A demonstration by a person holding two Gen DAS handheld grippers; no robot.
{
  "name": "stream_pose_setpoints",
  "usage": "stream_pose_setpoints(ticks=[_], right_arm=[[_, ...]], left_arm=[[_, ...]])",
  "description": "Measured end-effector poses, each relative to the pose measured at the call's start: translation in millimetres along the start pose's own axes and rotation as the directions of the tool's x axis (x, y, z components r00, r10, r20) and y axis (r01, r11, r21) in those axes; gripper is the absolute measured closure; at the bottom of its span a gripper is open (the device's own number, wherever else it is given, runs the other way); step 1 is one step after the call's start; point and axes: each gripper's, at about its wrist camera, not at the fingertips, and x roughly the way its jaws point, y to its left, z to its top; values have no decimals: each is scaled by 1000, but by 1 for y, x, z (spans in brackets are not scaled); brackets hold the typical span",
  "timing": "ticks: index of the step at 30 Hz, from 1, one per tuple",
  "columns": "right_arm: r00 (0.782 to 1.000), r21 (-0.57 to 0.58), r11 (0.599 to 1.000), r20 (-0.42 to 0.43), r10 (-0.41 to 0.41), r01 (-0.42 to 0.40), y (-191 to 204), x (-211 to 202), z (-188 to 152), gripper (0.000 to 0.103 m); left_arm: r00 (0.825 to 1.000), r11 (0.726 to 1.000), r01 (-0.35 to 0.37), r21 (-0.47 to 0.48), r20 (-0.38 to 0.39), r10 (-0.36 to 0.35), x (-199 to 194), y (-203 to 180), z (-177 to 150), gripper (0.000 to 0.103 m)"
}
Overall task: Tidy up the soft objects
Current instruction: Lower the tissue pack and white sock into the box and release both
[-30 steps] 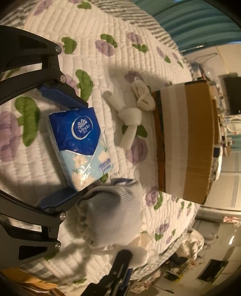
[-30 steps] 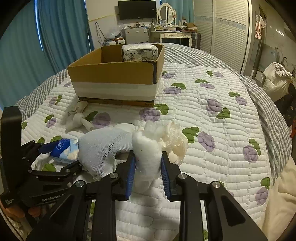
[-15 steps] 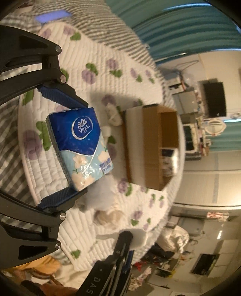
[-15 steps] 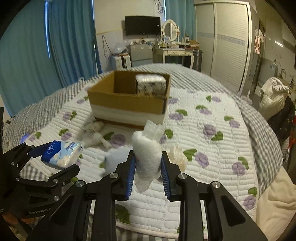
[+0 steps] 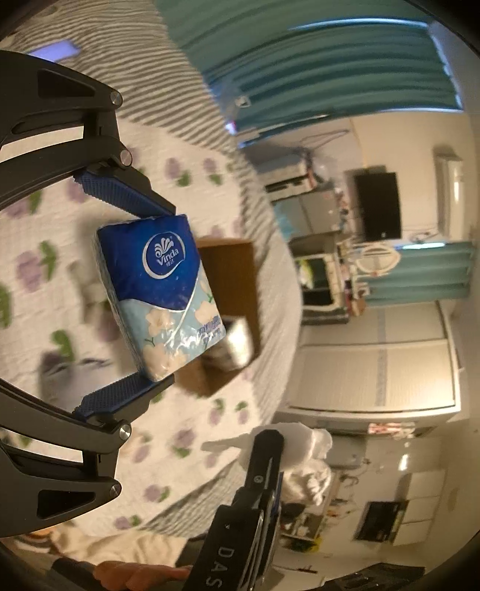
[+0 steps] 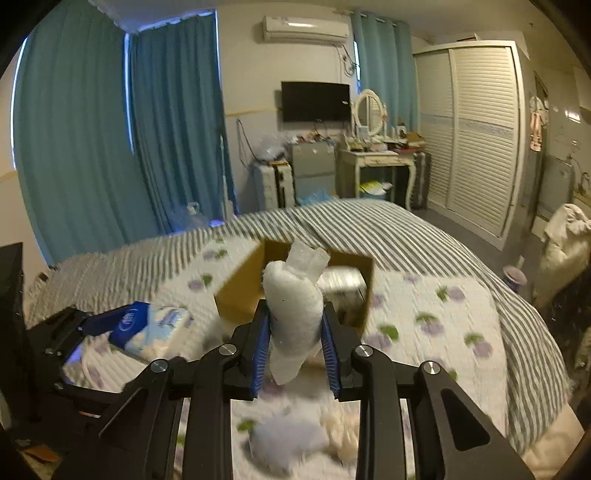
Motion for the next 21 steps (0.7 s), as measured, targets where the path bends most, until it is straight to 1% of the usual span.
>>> stream_pose_setpoints(ticks=[4,5,7,10,13,17,21], right_arm=[[1000,11,1000,17,9,-9,-8,30,34,77],[1000,22,1000,15,17,-17,-12,43,43,77],[1000,36,999,7,26,-26,-18,64,54,77],[999,51,998,-23,22,-21,-26,108,68,77],[998,69,998,-61,17,-13,-35,152,73,77],[992,107,994,-126,20,-7,-51,209,66,77],[985,132,991,-171,22,1,-66,245,54,77]], left_arm=[[999,1000,-23,13,34,23,31,11,36,23],[999,999,-33,19,39,32,41,12,44,23],[998,999,-43,31,40,42,64,16,57,22],[999,998,-46,35,25,45,102,22,70,23],[999,998,-47,33,0,47,141,25,75,23],[998,998,-41,38,-52,43,185,28,68,23],[994,998,-40,51,-97,44,211,28,57,23]])
